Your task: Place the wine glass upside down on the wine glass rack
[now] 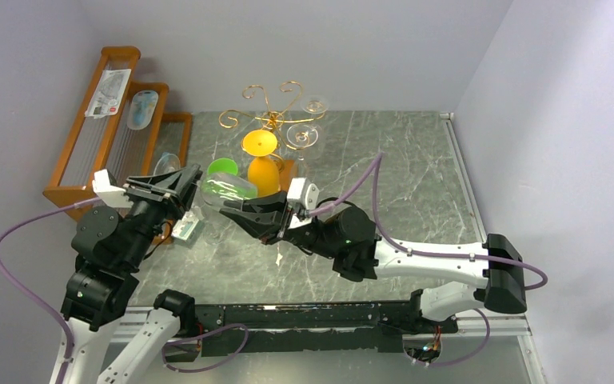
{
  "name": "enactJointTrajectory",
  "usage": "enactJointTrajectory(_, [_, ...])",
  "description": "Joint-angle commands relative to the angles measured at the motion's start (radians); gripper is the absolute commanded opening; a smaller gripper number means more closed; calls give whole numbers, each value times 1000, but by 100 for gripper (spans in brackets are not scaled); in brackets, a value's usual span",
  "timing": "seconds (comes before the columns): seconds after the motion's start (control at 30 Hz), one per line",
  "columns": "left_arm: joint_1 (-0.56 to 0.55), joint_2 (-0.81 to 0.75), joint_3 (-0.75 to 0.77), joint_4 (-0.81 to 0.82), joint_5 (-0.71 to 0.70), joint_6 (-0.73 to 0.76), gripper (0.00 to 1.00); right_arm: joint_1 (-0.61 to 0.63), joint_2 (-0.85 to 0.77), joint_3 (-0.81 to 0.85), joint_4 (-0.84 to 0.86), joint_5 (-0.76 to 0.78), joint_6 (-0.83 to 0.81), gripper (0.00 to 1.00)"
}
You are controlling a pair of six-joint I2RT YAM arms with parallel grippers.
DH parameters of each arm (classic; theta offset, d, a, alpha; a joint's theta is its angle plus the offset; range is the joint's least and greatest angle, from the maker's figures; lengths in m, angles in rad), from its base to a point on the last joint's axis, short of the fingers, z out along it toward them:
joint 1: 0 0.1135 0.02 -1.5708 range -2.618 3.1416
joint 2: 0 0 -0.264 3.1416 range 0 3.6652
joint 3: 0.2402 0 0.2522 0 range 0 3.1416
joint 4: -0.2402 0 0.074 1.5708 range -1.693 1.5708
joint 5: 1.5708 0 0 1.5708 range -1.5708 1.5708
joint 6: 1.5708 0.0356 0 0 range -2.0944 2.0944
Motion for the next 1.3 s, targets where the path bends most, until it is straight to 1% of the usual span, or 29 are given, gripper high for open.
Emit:
enactJointTrajectory(0.0, [2,-9,18,68,-18,11,26,5,20,40,66,-18,3,0])
enactJointTrajectory(0.07, [2,-6,13,93,3,16,26,5,30,48,61,-20,6,0])
enactJointTrajectory(0.17, [2,9,-1,201,66,54,25,12,36,66,24,-3,5,0])
enactJointTrajectory(0.23, [2,30,12,252,118,96,17,12,29,69,6,-5,11,0])
enactJointTrajectory(0.27, [2,42,23,261,146,116,10,13,27,72,-9,-10,13,0])
enactJointTrajectory(0.3, [2,54,31,273,163,134,6,12,28,78,-30,-11,14,0])
enactJointTrajectory(0.33, [2,63,36,287,175,154,5,13,28,85,-52,-10,22,0])
enactJointTrajectory(0.37, [3,71,38,306,185,171,5,13,27,88,-71,-6,31,2])
enactJointTrajectory(0.5, [2,79,46,323,198,283,5,12,-2,61,-130,4,65,39])
enactJointTrajectory(0.53, [2,78,50,315,191,323,5,13,-16,49,-149,4,67,45])
enactJointTrajectory(0.67, [3,71,91,244,154,535,5,11,-100,9,-281,-5,92,61])
enactJointTrajectory(0.7, [2,72,103,227,153,620,5,11,-122,11,-341,-27,82,63])
enactJointTrajectory(0.77, [2,75,125,197,165,746,5,11,-168,19,-465,-71,77,66])
enactJointTrajectory(0.83, [2,78,140,177,193,868,5,11,-214,27,-582,-109,37,69])
enactJointTrajectory(0.87, [2,79,144,168,206,924,5,11,-233,37,-666,-127,24,70])
enactJointTrajectory(0.93, [2,80,146,160,251,1027,5,10,-271,60,-753,-125,22,71])
enactJointTrajectory(1.03, [2,86,137,166,342,1182,5,9,-309,83,-775,-73,64,72])
enactJointTrajectory(1.17, [2,91,109,183,498,1355,5,6,-294,149,-701,34,277,77])
enactJointTrajectory(1.2, [2,90,95,193,521,1390,5,2,-271,181,-694,48,364,77])
enactJointTrajectory(1.27, [2,84,67,225,551,1440,5,-8,-209,260,-706,32,474,77])
